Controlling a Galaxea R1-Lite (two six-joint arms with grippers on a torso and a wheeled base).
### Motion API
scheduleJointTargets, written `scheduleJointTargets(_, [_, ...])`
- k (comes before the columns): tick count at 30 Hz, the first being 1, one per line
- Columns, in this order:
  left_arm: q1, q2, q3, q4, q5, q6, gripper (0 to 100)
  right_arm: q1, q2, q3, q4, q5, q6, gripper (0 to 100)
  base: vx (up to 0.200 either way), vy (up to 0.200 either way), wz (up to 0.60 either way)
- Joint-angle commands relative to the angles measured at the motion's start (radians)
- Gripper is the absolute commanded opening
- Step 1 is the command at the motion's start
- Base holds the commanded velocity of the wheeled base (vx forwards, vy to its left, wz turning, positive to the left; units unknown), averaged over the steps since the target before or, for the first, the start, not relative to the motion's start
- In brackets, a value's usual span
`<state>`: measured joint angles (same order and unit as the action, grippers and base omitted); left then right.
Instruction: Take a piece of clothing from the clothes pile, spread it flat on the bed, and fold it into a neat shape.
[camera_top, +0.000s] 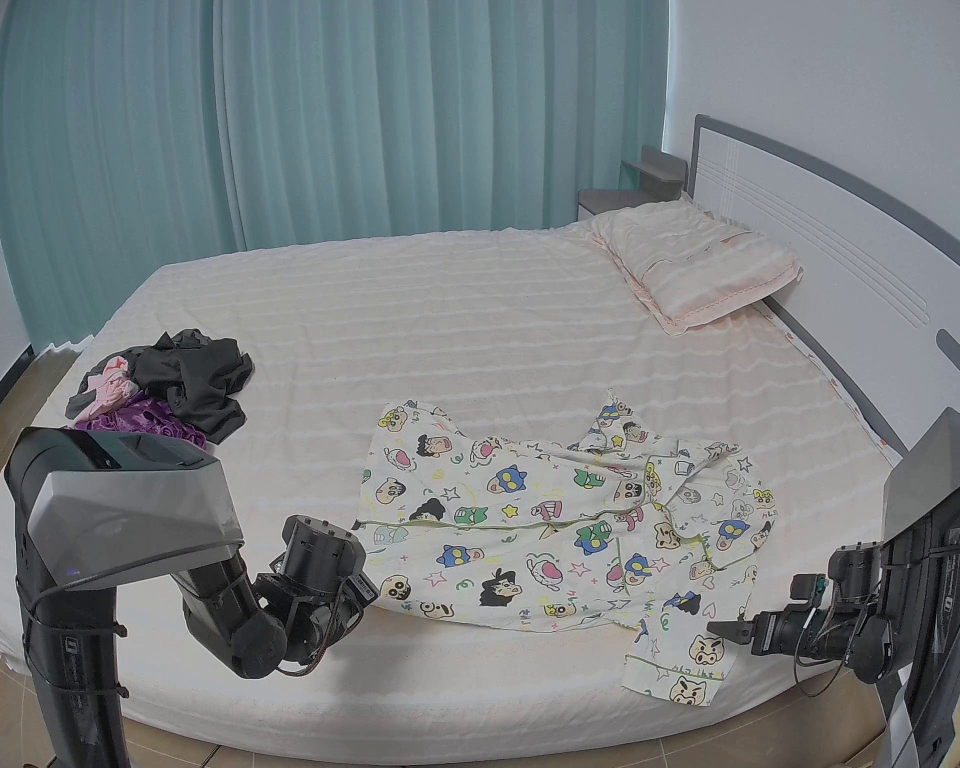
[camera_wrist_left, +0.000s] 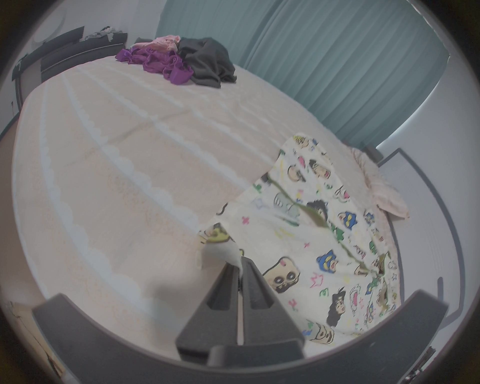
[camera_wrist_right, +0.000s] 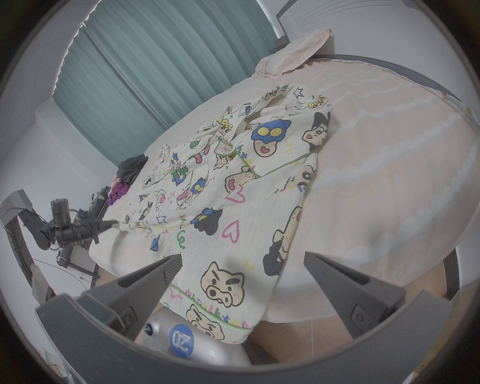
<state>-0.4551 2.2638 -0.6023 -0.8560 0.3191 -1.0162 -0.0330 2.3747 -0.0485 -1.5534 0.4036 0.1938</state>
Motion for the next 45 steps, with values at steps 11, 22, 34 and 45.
scheduleJointTargets(11, [0.030, 0.005, 0.009, -0.060, 0.020, -0.004, 0, 0.074, 0.083, -0.102, -0.008, -0.075, -0.002, 0, 0.000, 0.000, 0.00])
scheduleJointTargets(22, [0.032, 0.010, 0.001, -0.061, 0.018, -0.005, 0, 0.019, 0.058, -0.243, -0.007, -0.117, -0.001, 0, 0.000, 0.000, 0.00])
scheduleJointTargets(34, [0.038, 0.013, -0.002, -0.061, 0.018, -0.005, 0, -0.025, 0.040, -0.412, 0.072, -0.121, -0.002, 0, 0.000, 0.000, 0.00])
scheduleJointTargets(45, [0.039, 0.026, -0.005, -0.063, 0.017, -0.005, 0, -0.064, 0.023, -0.401, 0.139, -0.089, -0.007, 100, 0.000, 0.000, 0.00])
